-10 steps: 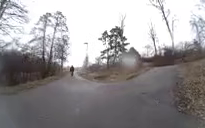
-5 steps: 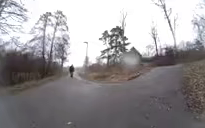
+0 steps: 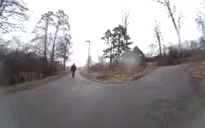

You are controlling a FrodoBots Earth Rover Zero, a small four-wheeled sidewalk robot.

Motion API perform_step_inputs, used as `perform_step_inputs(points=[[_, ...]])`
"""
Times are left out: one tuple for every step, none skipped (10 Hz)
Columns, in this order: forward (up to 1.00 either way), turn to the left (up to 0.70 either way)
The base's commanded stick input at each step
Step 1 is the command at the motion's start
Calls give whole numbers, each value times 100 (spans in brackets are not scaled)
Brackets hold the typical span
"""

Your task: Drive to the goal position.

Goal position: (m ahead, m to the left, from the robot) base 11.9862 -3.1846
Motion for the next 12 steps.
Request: perform_step_inputs(points=[[70, 24], [70, 29], [70, 16], [70, 0], [70, 0], [70, 0], [70, 2], [70, 18], [70, 22], [70, 0], [70, 0], [70, 0]])
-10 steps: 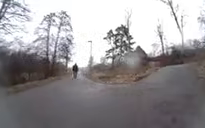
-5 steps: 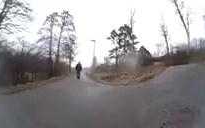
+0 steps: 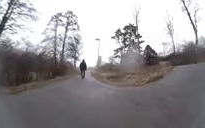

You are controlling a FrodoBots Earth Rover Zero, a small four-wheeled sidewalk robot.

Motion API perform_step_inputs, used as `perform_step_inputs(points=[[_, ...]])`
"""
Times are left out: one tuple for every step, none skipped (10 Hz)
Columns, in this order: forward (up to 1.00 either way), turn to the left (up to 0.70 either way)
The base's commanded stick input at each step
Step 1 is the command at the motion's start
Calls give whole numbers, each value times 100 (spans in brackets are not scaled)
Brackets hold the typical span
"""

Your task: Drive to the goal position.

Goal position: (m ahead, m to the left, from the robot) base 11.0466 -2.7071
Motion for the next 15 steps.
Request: perform_step_inputs(points=[[70, 0], [70, 0], [70, 0], [70, 0], [70, 0], [70, 0], [70, 0], [70, 0], [70, 0], [70, 0], [70, 0], [70, 0], [70, 0], [70, 0], [70, 0]])
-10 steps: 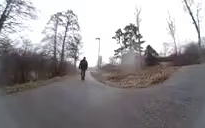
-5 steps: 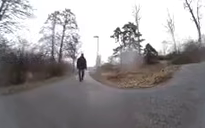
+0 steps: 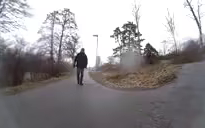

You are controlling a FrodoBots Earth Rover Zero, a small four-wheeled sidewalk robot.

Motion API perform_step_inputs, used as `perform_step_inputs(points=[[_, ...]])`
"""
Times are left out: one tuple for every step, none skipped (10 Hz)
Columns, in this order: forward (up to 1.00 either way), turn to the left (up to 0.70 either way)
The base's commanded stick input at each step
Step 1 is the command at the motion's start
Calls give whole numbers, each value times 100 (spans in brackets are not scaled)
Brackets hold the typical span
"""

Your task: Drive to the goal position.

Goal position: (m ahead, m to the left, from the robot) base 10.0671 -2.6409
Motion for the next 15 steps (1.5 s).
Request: perform_step_inputs(points=[[70, 0], [70, 0], [70, 0], [64, 0], [54, 0], [0, 0], [0, 0], [0, 0], [0, 0], [0, 0], [0, 0], [0, 0], [0, 0], [0, 0], [32, 0]])
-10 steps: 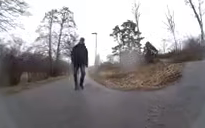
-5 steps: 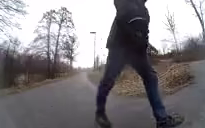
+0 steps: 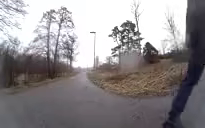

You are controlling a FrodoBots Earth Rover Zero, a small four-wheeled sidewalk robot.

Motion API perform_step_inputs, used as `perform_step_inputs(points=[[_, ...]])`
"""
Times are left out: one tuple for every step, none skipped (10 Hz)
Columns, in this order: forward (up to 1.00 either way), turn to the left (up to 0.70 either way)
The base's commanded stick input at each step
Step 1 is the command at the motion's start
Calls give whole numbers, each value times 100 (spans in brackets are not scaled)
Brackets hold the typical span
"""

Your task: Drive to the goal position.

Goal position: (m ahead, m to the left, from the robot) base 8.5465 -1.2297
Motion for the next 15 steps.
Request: perform_step_inputs(points=[[70, 0], [70, 0], [70, 0], [70, 0], [70, 0], [70, 0], [70, 0], [70, 0], [70, 0], [70, 0], [70, 0], [70, 0], [70, 0], [70, 0], [70, 18]])
